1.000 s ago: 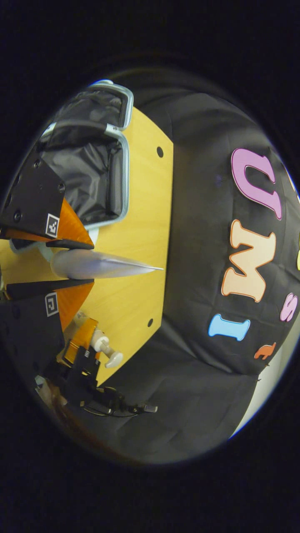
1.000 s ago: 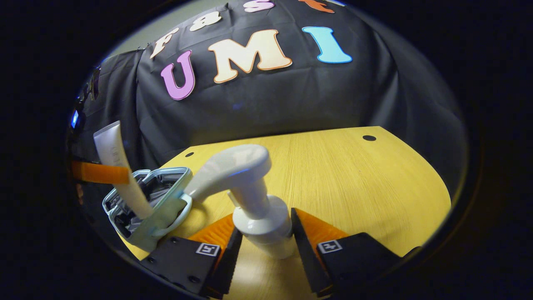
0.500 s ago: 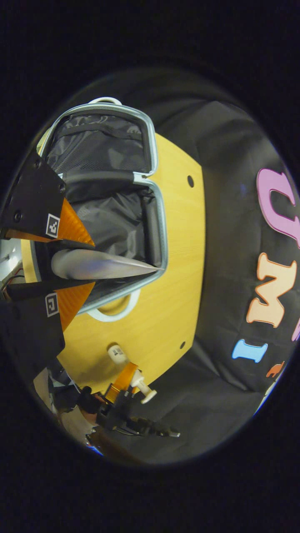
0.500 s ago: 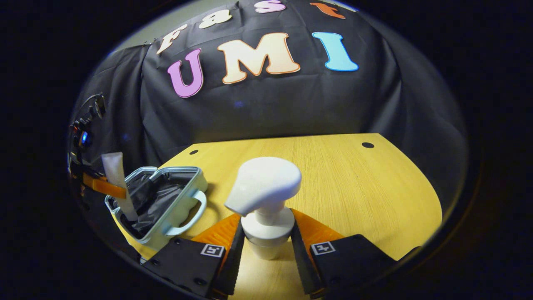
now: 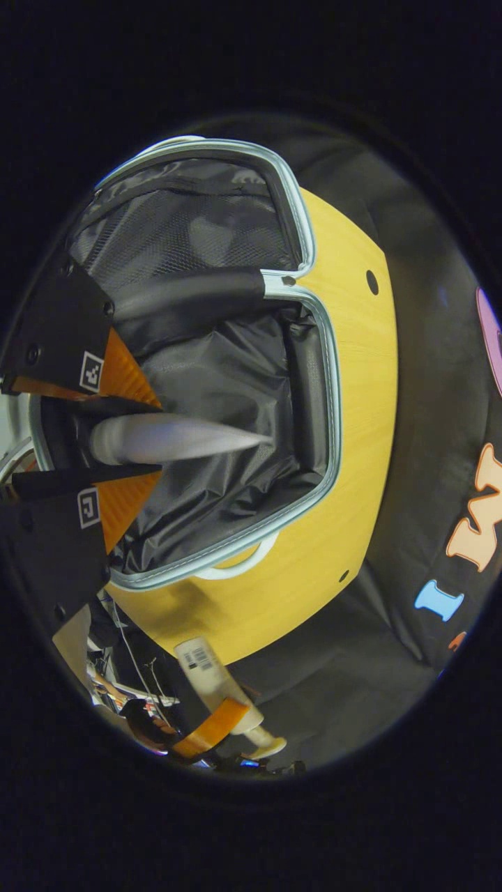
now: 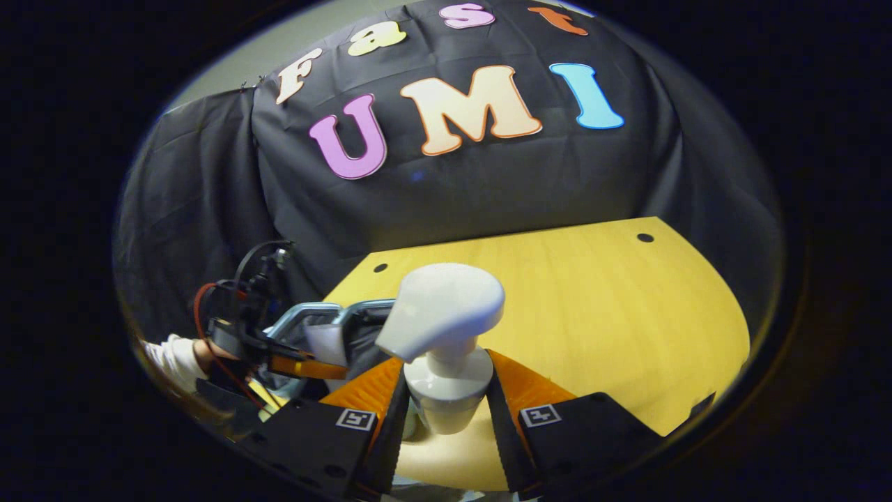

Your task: First open the suitcase, pack the skin care products into it, and then close the suitcase.

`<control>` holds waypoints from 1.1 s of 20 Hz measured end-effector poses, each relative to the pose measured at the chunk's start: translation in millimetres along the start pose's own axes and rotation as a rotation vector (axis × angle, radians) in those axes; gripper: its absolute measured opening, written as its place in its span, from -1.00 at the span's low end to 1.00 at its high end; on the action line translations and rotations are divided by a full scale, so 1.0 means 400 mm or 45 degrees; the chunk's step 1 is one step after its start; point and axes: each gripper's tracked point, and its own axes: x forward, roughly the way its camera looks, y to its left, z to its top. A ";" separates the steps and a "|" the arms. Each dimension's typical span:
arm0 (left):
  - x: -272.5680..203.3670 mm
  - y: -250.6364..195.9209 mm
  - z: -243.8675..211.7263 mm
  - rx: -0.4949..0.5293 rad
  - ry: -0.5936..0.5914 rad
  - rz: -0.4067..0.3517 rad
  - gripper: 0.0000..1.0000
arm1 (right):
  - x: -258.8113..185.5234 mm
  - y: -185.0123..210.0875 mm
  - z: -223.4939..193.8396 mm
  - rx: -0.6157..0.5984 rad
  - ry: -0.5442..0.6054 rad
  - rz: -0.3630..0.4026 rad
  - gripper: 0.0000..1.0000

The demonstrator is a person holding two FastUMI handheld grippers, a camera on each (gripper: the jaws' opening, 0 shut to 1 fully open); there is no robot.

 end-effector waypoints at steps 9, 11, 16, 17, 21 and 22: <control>-0.170 0.100 0.112 -0.041 -0.314 0.034 0.82 | 0.118 0.229 -0.112 -0.094 0.246 0.170 0.21; -0.236 0.134 0.120 -0.078 -0.403 0.063 0.84 | 0.154 0.256 -0.144 -0.120 0.295 0.190 0.21; -0.403 0.235 0.087 -0.182 -0.543 0.188 0.86 | 0.233 0.283 -0.212 -0.175 0.405 0.216 0.21; -0.431 0.256 0.078 -0.198 -0.562 0.217 0.86 | 0.247 0.281 -0.219 -0.181 0.423 0.214 0.15; -0.536 0.354 0.031 -0.253 -0.615 0.355 0.86 | 0.296 0.269 -0.236 -0.207 0.454 0.189 0.21; -0.544 0.391 0.017 -0.274 -0.621 0.394 0.87 | 0.305 0.266 -0.241 -0.214 0.451 0.185 0.21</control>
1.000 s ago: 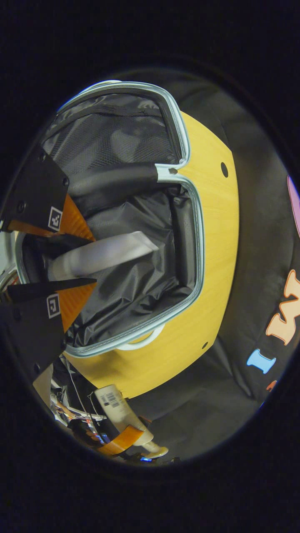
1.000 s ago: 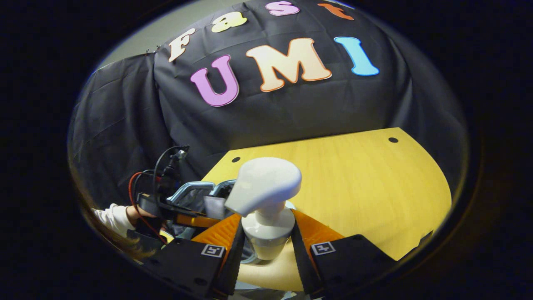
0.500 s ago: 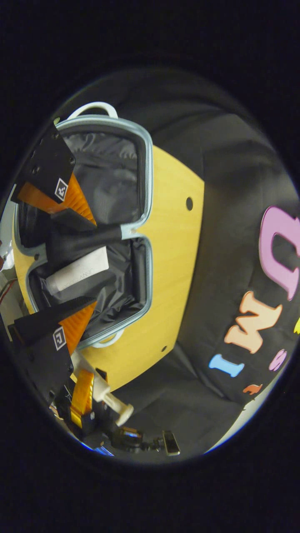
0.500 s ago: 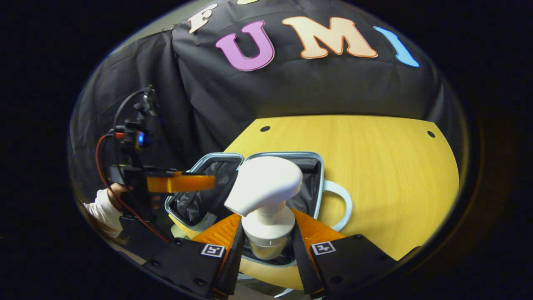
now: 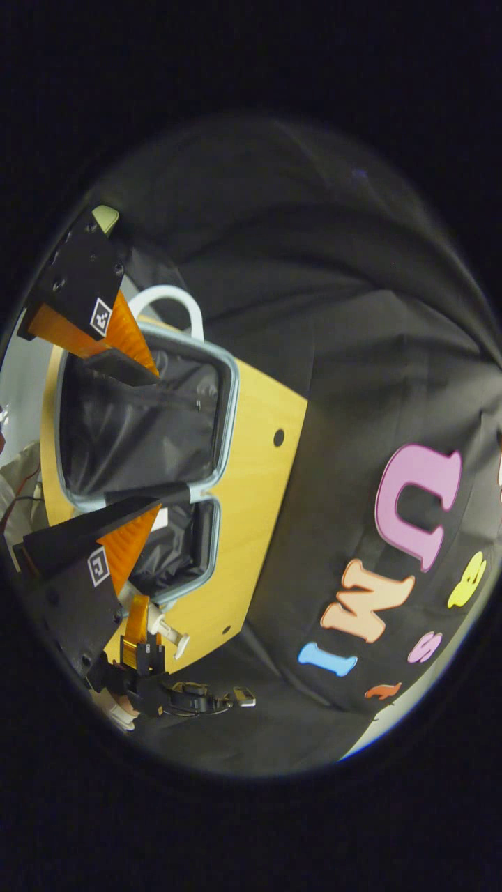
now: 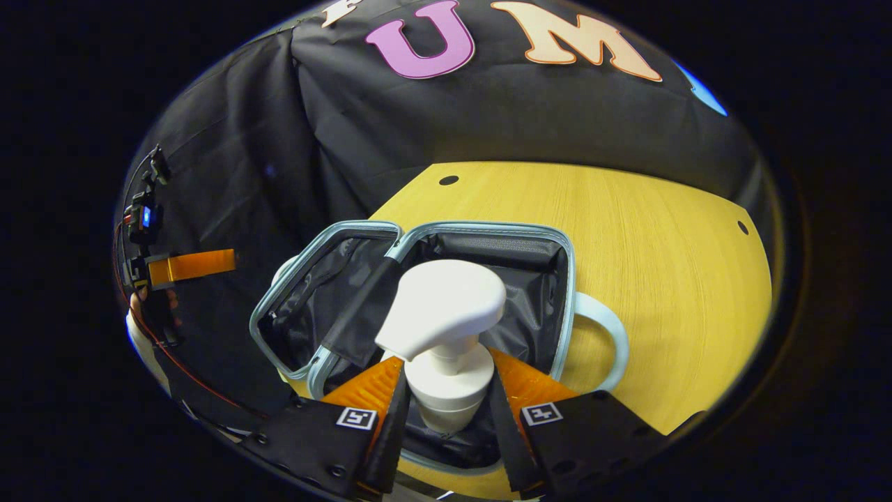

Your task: First open the suitcase, pack the skin care products into it, and then close the suitcase.

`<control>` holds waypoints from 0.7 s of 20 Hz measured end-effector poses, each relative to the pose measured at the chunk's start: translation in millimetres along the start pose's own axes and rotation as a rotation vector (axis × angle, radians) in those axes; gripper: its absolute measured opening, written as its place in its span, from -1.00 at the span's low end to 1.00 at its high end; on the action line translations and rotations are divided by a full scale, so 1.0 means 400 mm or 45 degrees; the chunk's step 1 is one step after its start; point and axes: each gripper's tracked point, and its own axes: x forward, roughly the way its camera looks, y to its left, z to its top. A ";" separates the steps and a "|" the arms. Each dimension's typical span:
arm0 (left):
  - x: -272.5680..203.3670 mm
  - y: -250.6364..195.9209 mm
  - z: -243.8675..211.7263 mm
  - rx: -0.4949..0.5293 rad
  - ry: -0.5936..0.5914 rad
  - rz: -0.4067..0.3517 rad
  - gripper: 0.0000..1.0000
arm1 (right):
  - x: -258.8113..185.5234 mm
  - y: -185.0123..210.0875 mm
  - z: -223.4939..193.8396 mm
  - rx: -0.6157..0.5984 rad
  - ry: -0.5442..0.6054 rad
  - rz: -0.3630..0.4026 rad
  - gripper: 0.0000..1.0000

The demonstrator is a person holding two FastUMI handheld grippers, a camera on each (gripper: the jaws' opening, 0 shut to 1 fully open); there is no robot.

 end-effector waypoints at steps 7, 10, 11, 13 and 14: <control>0.023 0.198 -0.007 -0.110 -0.060 0.196 0.86 | -0.018 -0.021 0.059 0.059 -0.127 -0.005 0.75; 0.065 0.273 -0.023 -0.177 -0.059 0.241 0.86 | -0.069 -0.080 0.090 0.098 -0.218 -0.097 0.86; 0.086 0.288 -0.029 -0.207 -0.054 0.237 0.86 | -0.092 -0.099 0.101 0.112 -0.249 -0.123 0.97; 0.127 0.329 -0.045 -0.263 -0.046 0.253 0.86 | -0.150 -0.141 0.116 0.141 -0.312 -0.185 0.96; 0.143 0.354 -0.051 -0.291 -0.043 0.264 0.86 | -0.181 -0.164 0.118 0.151 -0.341 -0.221 0.96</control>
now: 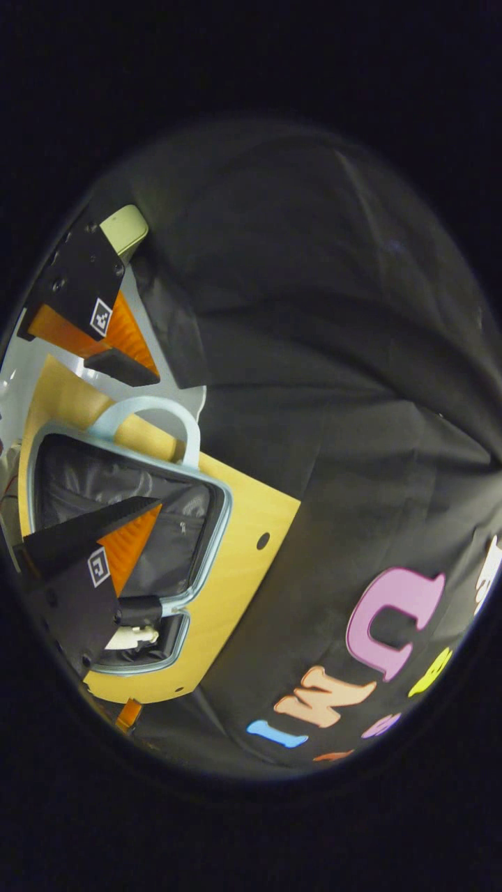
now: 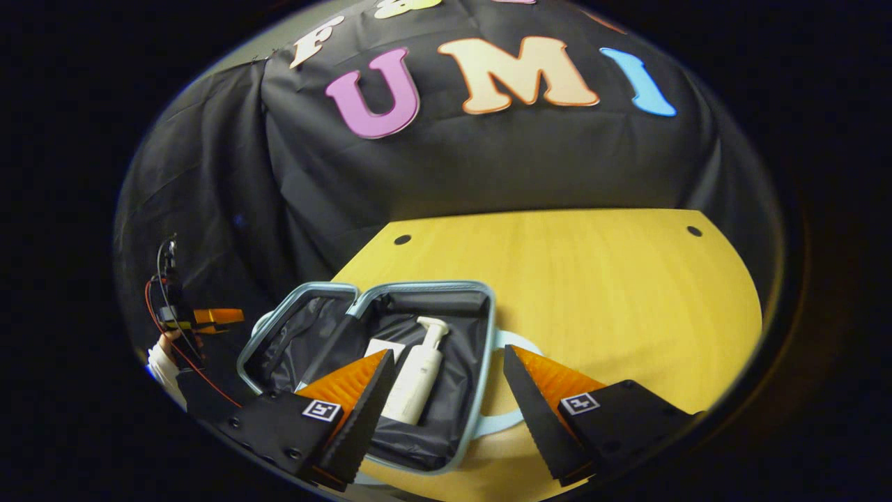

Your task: First open the suitcase, pack the skin care products into it, and then close the suitcase.

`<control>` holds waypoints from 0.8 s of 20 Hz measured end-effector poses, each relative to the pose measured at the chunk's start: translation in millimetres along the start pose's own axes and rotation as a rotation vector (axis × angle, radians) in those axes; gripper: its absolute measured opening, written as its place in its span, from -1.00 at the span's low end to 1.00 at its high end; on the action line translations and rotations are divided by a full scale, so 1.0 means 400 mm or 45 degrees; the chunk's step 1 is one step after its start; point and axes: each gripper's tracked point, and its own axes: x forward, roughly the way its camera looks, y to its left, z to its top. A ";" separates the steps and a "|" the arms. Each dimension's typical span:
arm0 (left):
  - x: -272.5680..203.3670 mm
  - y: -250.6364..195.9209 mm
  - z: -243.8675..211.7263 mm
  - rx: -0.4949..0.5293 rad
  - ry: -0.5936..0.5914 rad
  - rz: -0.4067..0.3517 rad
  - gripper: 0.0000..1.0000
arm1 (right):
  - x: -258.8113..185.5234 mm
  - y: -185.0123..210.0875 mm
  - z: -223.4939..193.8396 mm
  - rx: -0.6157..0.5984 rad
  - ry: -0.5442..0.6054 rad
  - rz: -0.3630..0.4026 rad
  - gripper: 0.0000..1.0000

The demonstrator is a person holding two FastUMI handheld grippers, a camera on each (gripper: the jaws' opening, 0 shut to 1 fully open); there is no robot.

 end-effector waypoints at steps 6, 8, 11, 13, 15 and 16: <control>0.122 0.047 -0.039 -0.169 0.069 -0.023 0.79 | -0.159 -0.149 0.063 0.054 -0.151 -0.222 0.86; 0.148 0.052 -0.047 -0.200 0.088 -0.042 0.71 | -0.201 -0.189 0.076 0.081 -0.186 -0.280 0.86; 0.177 0.035 -0.077 -0.256 0.148 -0.115 0.32 | -0.245 -0.246 0.086 0.077 -0.207 -0.370 0.96; 0.188 0.029 -0.098 -0.287 0.198 -0.142 0.02 | -0.257 -0.263 0.089 0.061 -0.212 -0.397 0.96; 0.195 0.061 -0.094 -0.274 0.183 -0.104 -0.72 | -0.258 -0.266 0.086 0.045 -0.206 -0.400 0.86; 0.192 0.050 -0.094 -0.283 0.184 -0.102 -0.99 | -0.254 -0.264 0.083 0.042 -0.200 -0.392 0.86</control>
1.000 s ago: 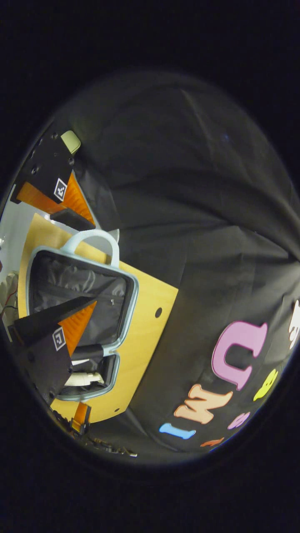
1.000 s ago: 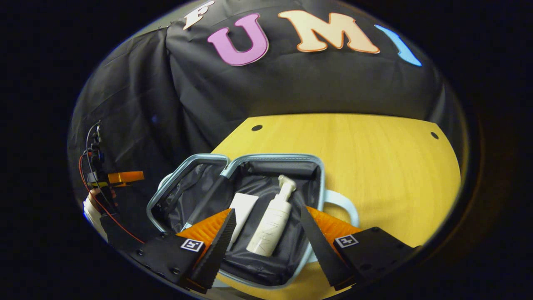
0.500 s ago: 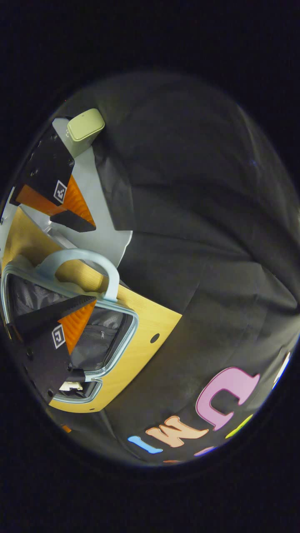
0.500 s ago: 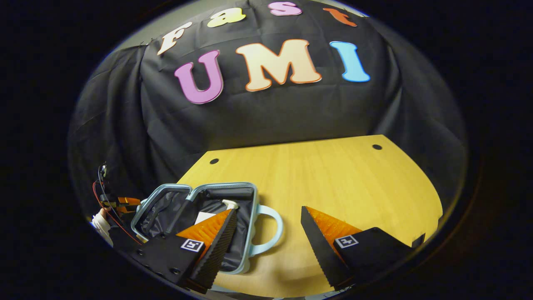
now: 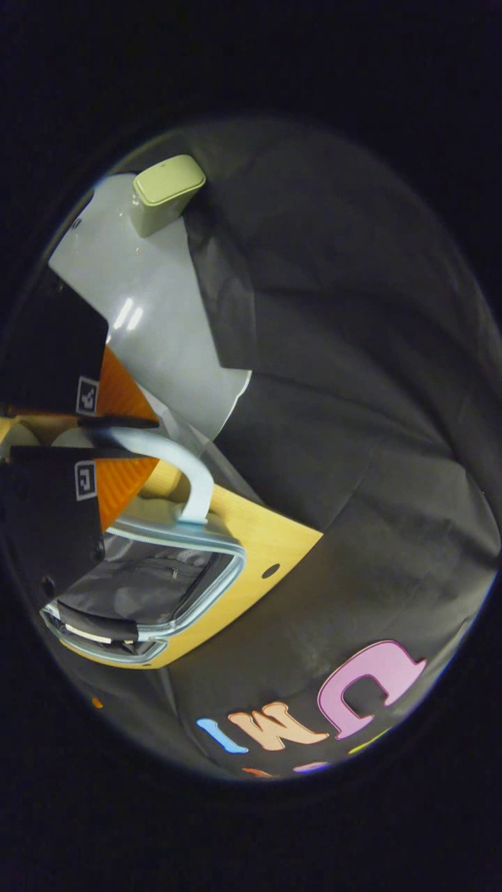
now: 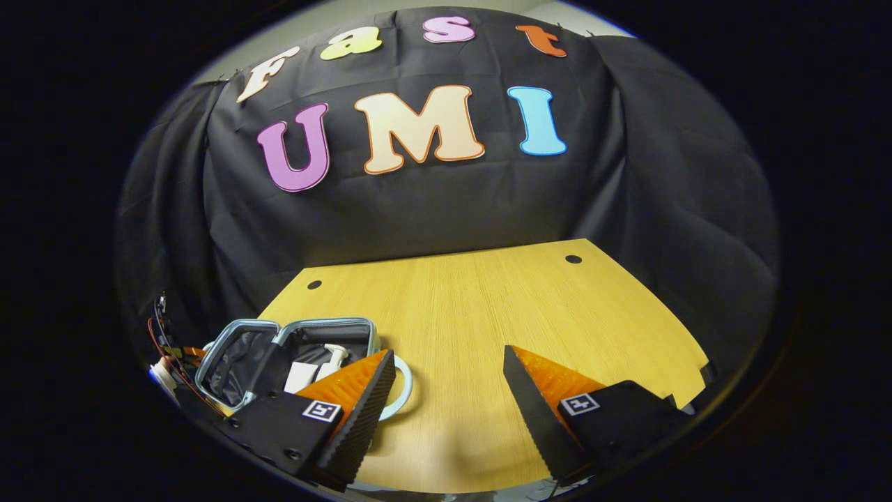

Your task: First open the suitcase, pack the skin care products into it, and then close the suitcase.

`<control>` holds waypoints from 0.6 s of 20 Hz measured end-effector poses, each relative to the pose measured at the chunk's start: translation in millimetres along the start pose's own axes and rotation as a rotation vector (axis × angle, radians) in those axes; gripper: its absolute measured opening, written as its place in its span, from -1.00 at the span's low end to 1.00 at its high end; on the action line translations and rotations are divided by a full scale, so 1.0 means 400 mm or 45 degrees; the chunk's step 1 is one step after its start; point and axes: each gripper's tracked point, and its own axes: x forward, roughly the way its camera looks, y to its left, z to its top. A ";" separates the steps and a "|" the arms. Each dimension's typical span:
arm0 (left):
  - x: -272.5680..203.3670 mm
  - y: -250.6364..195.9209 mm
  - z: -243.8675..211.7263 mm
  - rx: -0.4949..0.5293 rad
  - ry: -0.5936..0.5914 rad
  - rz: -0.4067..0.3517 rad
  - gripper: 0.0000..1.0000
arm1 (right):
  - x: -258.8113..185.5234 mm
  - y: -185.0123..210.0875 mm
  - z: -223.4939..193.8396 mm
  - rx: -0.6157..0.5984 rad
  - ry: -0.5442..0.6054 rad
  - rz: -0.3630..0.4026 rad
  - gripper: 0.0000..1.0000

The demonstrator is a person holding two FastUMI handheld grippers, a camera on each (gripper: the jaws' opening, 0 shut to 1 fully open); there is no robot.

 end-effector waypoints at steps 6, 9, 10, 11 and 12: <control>-0.044 -0.036 0.026 0.080 -0.020 0.051 -0.96 | 0.016 0.018 0.004 -0.025 -0.015 0.038 0.87; -0.106 -0.079 0.080 0.146 -0.083 0.065 -0.97 | 0.024 0.013 0.028 -0.030 -0.037 0.049 0.87; -0.129 -0.108 0.099 0.163 -0.102 0.054 -0.97 | 0.025 0.013 0.031 -0.026 -0.042 0.055 0.87; -0.158 -0.148 0.120 0.183 -0.125 0.043 -0.97 | 0.026 0.008 0.038 -0.025 -0.051 0.059 0.87; -0.182 -0.188 0.138 0.213 -0.154 0.036 -0.97 | 0.027 0.001 0.039 -0.023 -0.059 0.062 0.87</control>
